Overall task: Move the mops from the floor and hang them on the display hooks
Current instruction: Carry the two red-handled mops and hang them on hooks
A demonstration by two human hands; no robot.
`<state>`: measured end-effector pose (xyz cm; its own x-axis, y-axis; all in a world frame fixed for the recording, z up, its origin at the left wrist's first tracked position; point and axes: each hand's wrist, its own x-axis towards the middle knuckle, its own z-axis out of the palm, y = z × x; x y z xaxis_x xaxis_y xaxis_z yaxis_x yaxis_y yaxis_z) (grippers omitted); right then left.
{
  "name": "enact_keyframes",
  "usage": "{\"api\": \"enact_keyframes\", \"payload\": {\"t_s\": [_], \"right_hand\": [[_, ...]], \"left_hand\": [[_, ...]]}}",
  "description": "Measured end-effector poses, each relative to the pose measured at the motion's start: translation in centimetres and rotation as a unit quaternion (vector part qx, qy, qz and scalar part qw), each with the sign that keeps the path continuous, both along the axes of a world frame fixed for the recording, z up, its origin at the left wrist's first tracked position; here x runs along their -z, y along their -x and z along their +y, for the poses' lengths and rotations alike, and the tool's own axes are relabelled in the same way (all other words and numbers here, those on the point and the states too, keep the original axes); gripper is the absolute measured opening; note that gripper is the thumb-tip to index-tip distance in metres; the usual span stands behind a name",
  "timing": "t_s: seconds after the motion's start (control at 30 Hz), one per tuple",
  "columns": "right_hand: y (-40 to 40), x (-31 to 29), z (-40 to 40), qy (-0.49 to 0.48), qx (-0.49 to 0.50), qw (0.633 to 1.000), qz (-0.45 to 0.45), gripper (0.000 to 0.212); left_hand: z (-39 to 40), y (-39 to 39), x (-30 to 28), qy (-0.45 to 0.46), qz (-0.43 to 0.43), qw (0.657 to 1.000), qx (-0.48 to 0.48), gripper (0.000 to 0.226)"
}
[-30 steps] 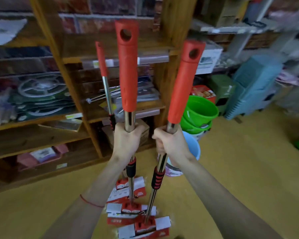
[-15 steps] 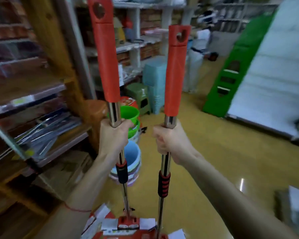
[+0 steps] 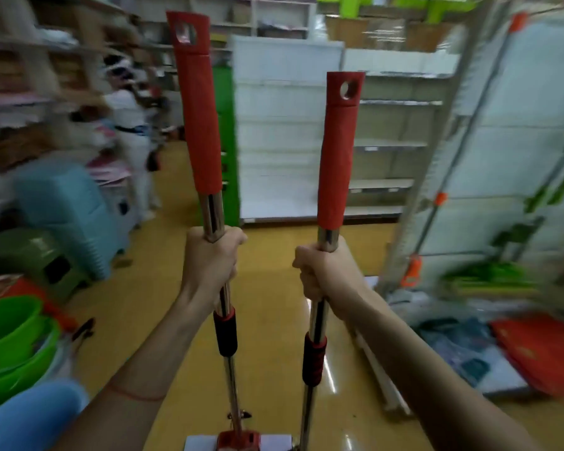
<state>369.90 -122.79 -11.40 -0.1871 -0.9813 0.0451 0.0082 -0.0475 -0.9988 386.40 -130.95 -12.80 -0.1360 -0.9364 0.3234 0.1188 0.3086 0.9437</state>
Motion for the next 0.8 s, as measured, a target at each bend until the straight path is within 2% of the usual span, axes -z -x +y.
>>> {"api": "enact_keyframes", "payload": {"t_s": [0.2,0.43,0.57,0.8], "right_hand": [[7.9,-0.6,2.9,0.008,0.179,0.984,0.014,0.038],[17.1,-1.4,8.2,0.024,0.361,0.931,0.048,0.033],[23.4,-1.3,11.6,0.042,0.426,0.903,0.034,0.032],[33.9,-1.1,18.0,0.043,0.478,0.877,0.019,0.037]], "left_hand": [[-1.2,11.2,-1.0,-0.001,0.015,0.986,0.167,0.050],[0.9,25.1,-2.9,0.018,0.016,0.949,0.315,0.041],[3.2,33.2,-2.9,0.019,0.017,0.924,0.382,0.043],[7.3,46.2,-3.7,0.010,0.027,0.896,0.444,0.043]]}}
